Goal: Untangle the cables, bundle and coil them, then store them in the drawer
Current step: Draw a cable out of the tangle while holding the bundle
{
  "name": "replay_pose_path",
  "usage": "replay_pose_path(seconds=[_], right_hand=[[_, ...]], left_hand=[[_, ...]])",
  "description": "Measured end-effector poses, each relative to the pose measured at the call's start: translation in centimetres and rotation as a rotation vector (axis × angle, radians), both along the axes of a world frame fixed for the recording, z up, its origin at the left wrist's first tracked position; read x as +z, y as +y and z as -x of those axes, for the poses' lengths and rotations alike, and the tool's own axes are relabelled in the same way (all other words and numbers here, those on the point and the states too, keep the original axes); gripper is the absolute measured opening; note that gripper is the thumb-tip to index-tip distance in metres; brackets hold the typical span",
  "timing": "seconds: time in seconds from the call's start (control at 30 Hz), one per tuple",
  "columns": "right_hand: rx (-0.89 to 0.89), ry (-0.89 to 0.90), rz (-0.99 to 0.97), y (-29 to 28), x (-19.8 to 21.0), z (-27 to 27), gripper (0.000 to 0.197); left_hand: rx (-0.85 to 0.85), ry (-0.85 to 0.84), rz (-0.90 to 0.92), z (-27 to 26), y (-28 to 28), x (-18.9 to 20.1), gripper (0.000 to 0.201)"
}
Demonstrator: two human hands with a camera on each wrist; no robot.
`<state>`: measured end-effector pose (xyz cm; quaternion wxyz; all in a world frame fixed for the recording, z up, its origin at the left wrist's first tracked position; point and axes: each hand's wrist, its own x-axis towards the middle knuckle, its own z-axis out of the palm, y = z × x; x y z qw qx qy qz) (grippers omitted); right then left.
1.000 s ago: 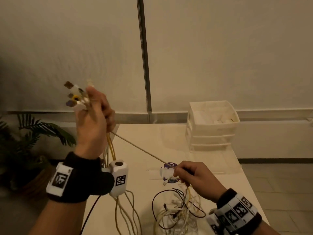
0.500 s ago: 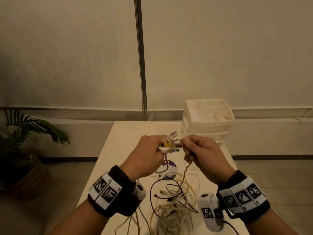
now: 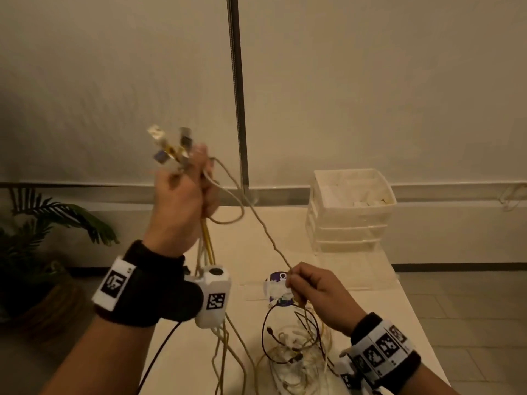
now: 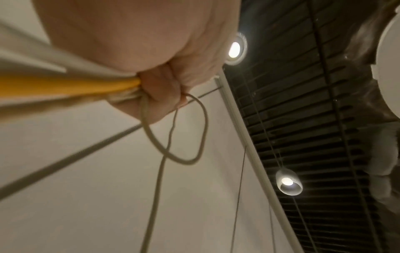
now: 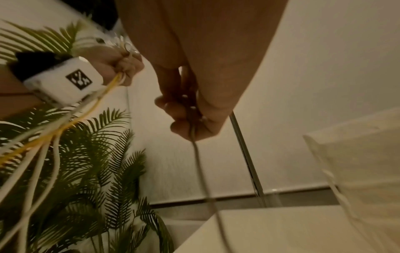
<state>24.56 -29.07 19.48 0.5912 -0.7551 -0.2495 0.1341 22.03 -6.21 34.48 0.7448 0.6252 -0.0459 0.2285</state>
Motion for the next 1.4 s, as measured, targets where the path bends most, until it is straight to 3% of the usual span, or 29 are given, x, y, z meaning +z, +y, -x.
replay_pose_path(seconds=[0.13, 0.2, 0.27, 0.33, 0.43, 0.53, 0.73, 0.87, 1.0, 1.17, 1.27, 1.33, 1.4], right_hand=[[-0.163, 0.137, -0.053, 0.4, -0.8, -0.7, 0.026], [-0.244, 0.196, -0.064, 0.7, -0.5, -1.2, 0.027], [-0.274, 0.236, -0.082, 1.0, 0.3, -1.4, 0.027], [-0.247, 0.282, -0.124, 1.2, 1.5, -1.2, 0.027], [-0.114, 0.325, -0.19, 2.0, 3.9, -0.3, 0.029], [-0.024, 0.351, -0.279, 2.2, 5.9, 0.4, 0.031], [0.046, 0.36, -0.292, 1.3, 6.5, 0.6, 0.03], [0.059, 0.31, -0.288, 0.7, 4.9, 0.7, 0.029], [0.064, 0.287, -0.195, -0.9, 1.9, 1.5, 0.025], [0.012, 0.277, -0.231, -0.6, 1.0, 1.3, 0.026], [-0.04, 0.271, -0.261, 0.3, 1.8, 1.0, 0.028], [-0.024, 0.233, -0.245, 1.0, 2.9, 0.9, 0.028], [0.014, 0.176, -0.216, 1.7, 4.3, 1.0, 0.028]], left_hand=[[0.544, 0.011, -0.508, -0.1, 2.4, -1.0, 0.016], [0.685, -0.048, -0.677, 0.6, 1.9, -1.5, 0.011], [0.6, -0.147, -0.824, 1.5, 0.6, -2.1, 0.014], [0.342, -0.183, -0.941, 1.9, -1.1, -3.1, 0.03], [-0.028, -0.054, -1.061, 1.6, -3.7, -4.9, 0.036], [-0.093, 0.042, -1.062, 1.1, -4.8, -6.1, 0.025], [-0.059, 0.043, -1.077, 0.6, -4.4, -5.9, 0.023], [0.273, 0.015, -0.911, 0.0, -3.6, -3.9, 0.034], [0.563, 0.086, -0.718, -0.7, 0.6, -2.0, 0.021], [0.639, 0.13, -0.814, -0.6, 1.6, -3.2, 0.02], [0.537, 0.006, -0.905, 0.4, 0.6, -3.6, 0.039], [0.216, -0.08, -0.977, 1.2, -1.1, -4.3, 0.054], [-0.083, -0.057, -1.045, 1.8, -3.1, -5.2, 0.046]])
